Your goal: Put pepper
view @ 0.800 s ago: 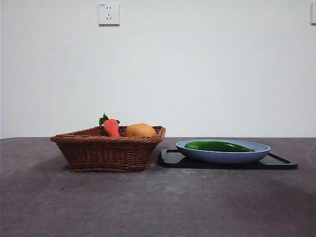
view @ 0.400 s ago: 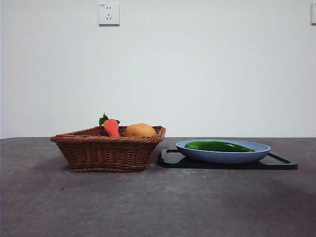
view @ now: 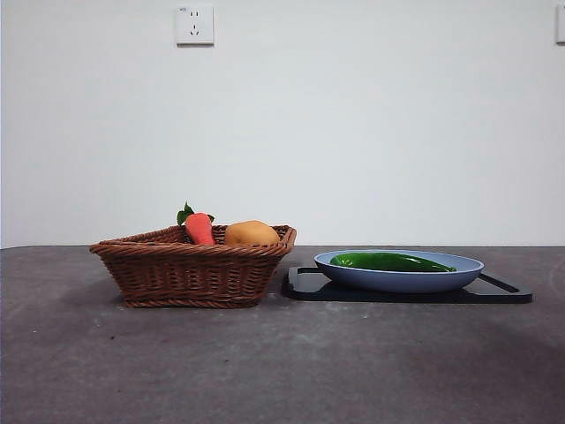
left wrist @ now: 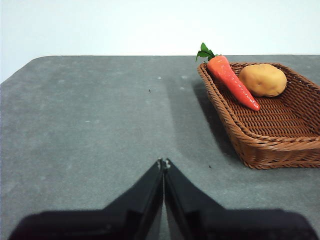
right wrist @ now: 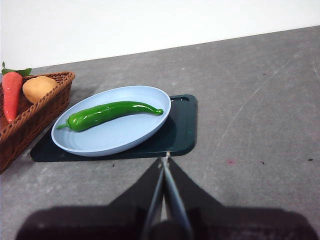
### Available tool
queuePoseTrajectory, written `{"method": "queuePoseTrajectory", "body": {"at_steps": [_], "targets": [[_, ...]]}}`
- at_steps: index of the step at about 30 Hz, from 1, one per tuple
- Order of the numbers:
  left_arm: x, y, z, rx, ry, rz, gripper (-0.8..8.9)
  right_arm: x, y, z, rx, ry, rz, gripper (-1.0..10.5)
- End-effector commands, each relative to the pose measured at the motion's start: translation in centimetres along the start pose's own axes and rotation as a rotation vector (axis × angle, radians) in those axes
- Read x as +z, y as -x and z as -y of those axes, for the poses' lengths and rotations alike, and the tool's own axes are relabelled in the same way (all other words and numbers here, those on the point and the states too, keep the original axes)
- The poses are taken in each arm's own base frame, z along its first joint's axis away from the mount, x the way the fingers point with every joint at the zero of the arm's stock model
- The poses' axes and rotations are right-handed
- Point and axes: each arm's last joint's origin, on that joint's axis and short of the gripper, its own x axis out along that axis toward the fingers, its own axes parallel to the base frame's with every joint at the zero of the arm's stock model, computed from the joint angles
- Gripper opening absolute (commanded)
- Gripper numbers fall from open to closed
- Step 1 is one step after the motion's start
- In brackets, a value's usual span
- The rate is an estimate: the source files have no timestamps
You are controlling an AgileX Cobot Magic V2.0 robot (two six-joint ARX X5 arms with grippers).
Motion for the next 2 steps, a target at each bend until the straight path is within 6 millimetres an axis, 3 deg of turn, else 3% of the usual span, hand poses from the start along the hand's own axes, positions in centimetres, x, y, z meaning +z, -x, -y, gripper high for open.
{"method": "queuePoseTrajectory", "body": {"at_steps": [1, 2], "targets": [[-0.21, -0.07, -0.04, 0.004, 0.006, 0.004, 0.08, -0.09, -0.03, 0.02, -0.002, -0.009, 0.003, 0.0], [-0.21, -0.07, -0.04, 0.004, 0.006, 0.004, 0.08, -0.09, -0.03, 0.02, -0.002, -0.009, 0.003, 0.0]]}}
